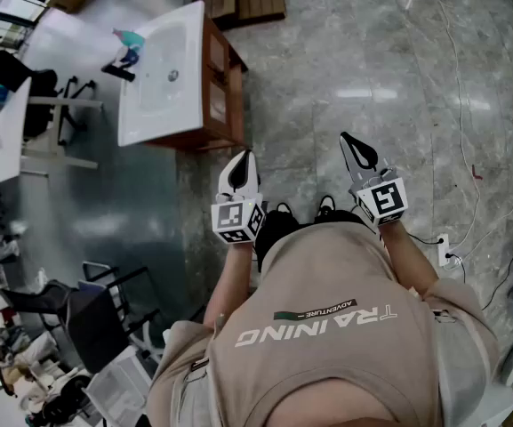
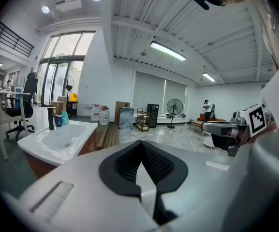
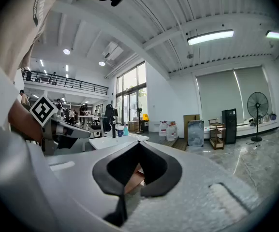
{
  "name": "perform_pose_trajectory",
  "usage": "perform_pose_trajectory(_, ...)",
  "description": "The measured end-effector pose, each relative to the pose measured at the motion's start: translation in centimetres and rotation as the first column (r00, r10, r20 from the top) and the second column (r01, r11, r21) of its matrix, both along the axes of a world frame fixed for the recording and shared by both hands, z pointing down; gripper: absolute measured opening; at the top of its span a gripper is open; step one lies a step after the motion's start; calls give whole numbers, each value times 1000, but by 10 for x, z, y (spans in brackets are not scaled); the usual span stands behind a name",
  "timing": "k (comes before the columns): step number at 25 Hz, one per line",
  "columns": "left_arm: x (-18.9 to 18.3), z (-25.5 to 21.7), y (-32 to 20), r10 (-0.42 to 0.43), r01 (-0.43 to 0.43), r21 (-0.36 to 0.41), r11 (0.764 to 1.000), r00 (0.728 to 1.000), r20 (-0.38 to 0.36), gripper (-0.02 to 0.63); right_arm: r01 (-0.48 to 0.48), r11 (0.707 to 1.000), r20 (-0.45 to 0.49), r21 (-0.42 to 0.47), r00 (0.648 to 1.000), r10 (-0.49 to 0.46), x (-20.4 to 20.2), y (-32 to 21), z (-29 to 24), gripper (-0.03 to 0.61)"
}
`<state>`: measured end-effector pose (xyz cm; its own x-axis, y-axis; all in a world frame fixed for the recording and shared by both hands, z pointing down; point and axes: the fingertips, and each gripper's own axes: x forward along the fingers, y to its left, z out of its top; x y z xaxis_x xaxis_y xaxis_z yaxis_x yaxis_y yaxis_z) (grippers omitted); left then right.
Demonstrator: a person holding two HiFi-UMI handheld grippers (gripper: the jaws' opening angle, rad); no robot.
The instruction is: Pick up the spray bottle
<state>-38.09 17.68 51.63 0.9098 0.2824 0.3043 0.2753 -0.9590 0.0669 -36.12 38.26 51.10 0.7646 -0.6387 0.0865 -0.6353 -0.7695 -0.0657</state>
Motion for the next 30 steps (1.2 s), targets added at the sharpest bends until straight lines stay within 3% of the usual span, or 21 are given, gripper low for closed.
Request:
perform_pose_trajectory(7,10,-1,18,14,-14,-3,1000,1000,-3,15,36,999,14,-10,999,-36,8,-1,7,2)
perform_pose_trajectory(15,19,18,13,43,-43,1,999,997,71,15,36,999,90,-16,995,-35,26,-10,31,2)
perform_pose_trajectory(21,65,26,-9,39,-37,-34,999,997,69,15,28,999,93,-35,995,-25,66,-32,25,2)
perform_pose_trajectory(26,131,2,-33,26,-27,-91,995,1000,-10,16,30,998,68,-63,997,-26,126,-58,1,2)
perform_pose_trajectory(30,173,1,-59,29,-31,-121,992,999,-19,15,32,996,13,-78,999,-31,175,-91,-23,2)
